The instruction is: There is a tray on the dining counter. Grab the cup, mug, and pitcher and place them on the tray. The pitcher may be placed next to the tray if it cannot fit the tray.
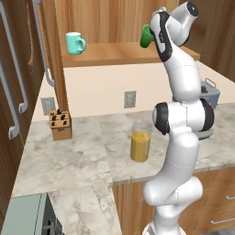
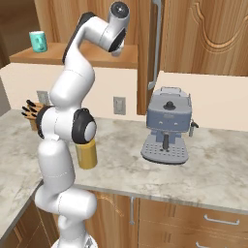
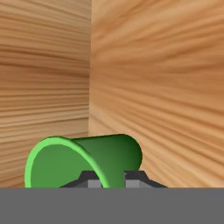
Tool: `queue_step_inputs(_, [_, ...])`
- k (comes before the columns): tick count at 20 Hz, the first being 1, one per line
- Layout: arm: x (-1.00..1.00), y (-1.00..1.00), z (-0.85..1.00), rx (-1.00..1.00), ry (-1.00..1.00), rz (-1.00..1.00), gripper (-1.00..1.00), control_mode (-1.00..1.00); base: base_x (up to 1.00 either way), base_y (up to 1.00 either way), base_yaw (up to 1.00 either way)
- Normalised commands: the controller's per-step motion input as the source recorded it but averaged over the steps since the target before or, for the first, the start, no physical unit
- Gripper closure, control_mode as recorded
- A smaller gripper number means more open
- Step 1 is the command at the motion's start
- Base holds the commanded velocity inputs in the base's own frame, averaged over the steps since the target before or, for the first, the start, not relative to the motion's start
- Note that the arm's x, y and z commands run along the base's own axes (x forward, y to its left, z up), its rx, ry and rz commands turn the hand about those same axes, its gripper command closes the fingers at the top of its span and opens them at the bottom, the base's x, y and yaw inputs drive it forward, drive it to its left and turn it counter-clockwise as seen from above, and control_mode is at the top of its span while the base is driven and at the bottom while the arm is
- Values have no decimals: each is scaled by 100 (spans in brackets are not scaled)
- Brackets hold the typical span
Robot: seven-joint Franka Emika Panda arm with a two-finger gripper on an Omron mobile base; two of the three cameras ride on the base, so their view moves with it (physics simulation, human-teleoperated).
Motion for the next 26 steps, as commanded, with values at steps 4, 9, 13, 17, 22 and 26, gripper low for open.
queue_step_inputs(4, [0, 0, -10, 0, -3, 0, 100, -100, 0, 0, 0])
queue_step_inputs(9, [0, 0, -11, 0, -10, 0, 100, -100, 0, 0, 0])
queue_step_inputs(13, [-12, 0, -2, 0, -10, 0, 100, -100, 0, 0, 0])
queue_step_inputs(17, [-48, 0, 0, 0, -1, 0, 100, -100, 0, 0, 0])
queue_step_inputs(22, [-66, 0, 0, 0, 0, 0, 100, -100, 0, 0, 0])
queue_step_inputs(26, [-82, 0, 0, 0, 0, 0, 100, -100, 0, 0, 0])
